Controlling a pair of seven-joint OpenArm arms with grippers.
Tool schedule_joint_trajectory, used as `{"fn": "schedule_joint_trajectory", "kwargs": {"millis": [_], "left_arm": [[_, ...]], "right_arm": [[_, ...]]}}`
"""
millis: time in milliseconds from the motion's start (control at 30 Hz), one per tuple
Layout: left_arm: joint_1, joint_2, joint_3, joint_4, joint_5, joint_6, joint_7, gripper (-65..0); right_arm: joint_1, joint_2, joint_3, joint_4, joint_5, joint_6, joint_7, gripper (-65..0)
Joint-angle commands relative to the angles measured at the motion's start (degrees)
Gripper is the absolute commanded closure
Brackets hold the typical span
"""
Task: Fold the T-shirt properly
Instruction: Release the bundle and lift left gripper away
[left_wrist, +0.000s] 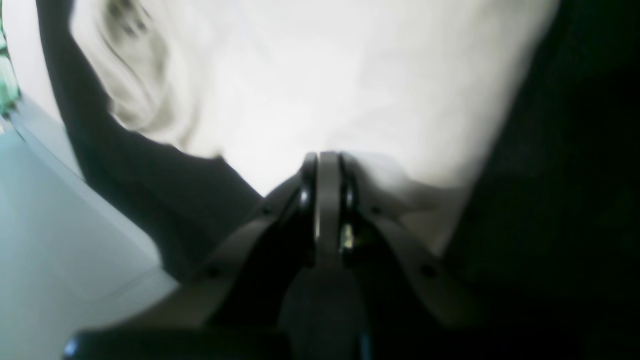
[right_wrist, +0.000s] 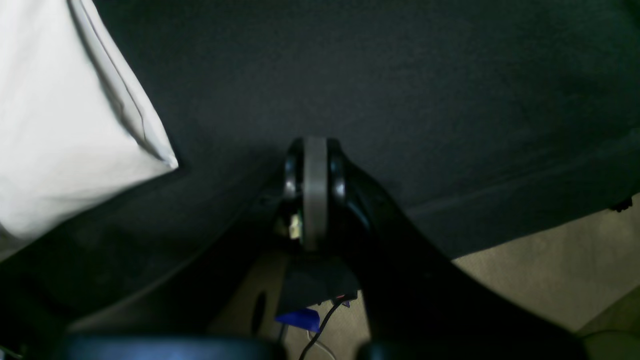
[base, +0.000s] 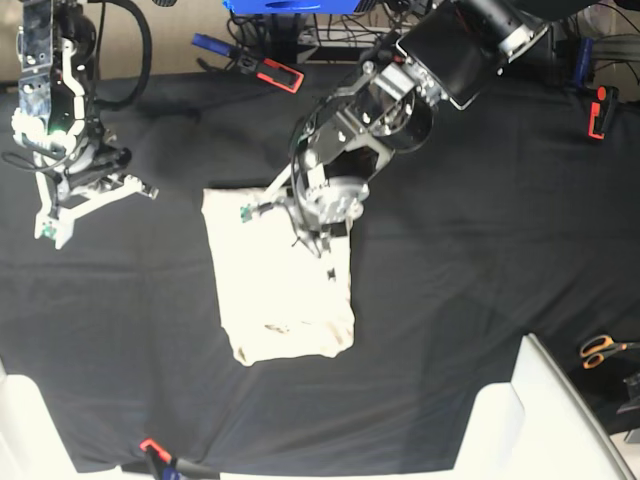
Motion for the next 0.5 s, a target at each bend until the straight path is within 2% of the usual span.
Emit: {"fn": "schedule_joint_trajectory", "kwargs": {"millis": [0,300,400,467], "left_arm": [[0.39,-0.43,0.05,0.8,0.69,-0.14,0.67,0.0],[3.99,-2.46,0.05,0.89,0.34,-0.14,1.29,0.0],[3.99,-2.54,0.05,5.46,0.78,-0.14,1.46,0.0],[3.55,-2.54,-0.03,10.03,0.78,-0.14,3.66,0.0]], "right_arm": [[-0.13,0.29,0.12,0.84,-0.28,0.13,1.13,-0.8],[-0.66,0.2,0.12,0.93,-0.28,0.13,1.31,-0.8],[-0.74,0.2,0.12,0.93,-0.28,0.13,1.31,-0.8],[-0.74,0.2,0.12,0.93,-0.28,0.13,1.31,-0.8]]}}
